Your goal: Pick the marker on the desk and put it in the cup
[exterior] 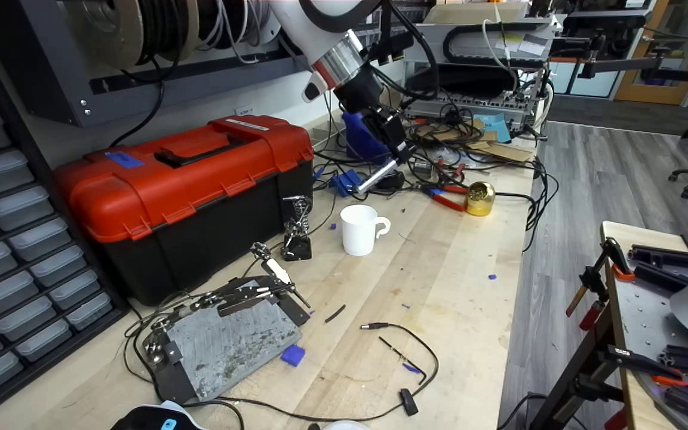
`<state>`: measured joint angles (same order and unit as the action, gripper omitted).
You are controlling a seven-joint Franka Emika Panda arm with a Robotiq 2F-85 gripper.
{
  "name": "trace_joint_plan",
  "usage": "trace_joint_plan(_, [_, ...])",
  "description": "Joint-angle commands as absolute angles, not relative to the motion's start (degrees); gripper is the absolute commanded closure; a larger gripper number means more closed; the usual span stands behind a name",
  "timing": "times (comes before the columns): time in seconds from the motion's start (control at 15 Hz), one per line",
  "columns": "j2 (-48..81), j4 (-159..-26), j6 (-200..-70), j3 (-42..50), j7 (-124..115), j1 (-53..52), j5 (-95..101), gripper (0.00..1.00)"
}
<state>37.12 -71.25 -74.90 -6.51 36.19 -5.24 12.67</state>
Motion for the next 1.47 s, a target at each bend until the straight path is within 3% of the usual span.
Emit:
trace_joint_plan(0.0, [39.61, -67.34, -71.19, -6.88, 37.98, -6.07, 14.49, 0.93])
trace_joint_plan(1.4, [47.83, -58.01, -65.33, -6.7, 43.21, -7.76, 17.43, 0.93])
